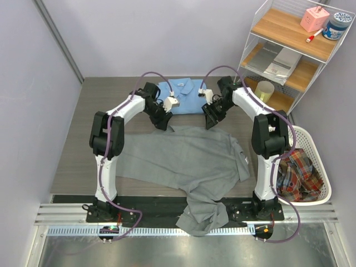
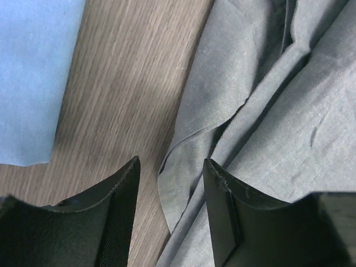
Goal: Fold and stack the long sleeve shirts
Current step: Flatten the shirt out
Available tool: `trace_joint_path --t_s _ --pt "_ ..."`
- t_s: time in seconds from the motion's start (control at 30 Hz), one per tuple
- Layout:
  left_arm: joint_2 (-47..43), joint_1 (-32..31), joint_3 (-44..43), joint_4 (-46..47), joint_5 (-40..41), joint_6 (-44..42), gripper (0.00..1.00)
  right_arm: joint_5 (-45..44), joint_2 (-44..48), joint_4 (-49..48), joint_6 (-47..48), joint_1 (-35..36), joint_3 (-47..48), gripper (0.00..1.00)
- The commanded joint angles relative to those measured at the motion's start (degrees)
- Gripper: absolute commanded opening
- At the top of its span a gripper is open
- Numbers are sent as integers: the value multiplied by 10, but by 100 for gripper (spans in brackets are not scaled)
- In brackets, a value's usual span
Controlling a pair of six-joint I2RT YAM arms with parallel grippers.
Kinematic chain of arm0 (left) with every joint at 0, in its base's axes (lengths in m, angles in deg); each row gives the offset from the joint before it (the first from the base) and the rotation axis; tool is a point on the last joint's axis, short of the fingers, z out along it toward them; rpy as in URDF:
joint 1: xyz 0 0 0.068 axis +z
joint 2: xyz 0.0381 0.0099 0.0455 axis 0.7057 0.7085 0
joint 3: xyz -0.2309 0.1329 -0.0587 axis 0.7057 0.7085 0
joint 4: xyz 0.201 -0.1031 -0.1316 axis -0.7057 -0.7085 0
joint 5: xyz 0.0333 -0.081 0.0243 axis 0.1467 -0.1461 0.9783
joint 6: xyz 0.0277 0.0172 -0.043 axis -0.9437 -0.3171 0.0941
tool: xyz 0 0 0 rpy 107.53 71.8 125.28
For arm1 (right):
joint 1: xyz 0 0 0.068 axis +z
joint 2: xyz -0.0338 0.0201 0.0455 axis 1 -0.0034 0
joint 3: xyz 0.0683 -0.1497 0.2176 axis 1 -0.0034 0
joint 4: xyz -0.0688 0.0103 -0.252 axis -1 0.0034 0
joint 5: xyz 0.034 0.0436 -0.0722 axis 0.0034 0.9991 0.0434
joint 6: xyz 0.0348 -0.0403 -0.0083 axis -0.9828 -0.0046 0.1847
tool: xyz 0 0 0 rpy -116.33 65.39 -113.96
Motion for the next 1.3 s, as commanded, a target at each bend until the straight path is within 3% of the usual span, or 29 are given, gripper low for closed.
trace_joint_path --t_s 0.0,0.07,0.2,0.27,0.4,0.6,0.83,0.9,1.03,1.1,1.27 --pt "3 -3 11 -4 -12 -25 47 19 21 -23 3 19 -49 42" --pt "10 -10 18 -3 5 -29 42 19 25 -32 0 25 -66 40" --pt "16 -8 9 6 33 -5 9 17 40 -33 -2 27 -85 38" --pt "3 1 -2 17 25 23 0 13 68 -32 4 26 -116 36" --pt "-78 39 -10 58 29 111 0 3 129 -30 36 28 -204 24" --pt "-181 78 -10 155 67 184 0 -52 147 -60 52 31 -302 22" --pt "-229 76 8 195 -38 162 0 -53 156 -52 66 31 -302 23" --pt "-242 64 33 186 -73 102 0 -48 165 -34 81 31 -304 23" --pt "-283 29 110 164 -13 8 0 -28 212 14 120 28 -293 26" --pt "-277 26 143 207 66 22 0 -13 237 26 125 28 -277 27" --pt "-194 59 98 278 127 87 0 17 223 13 83 48 -229 31"
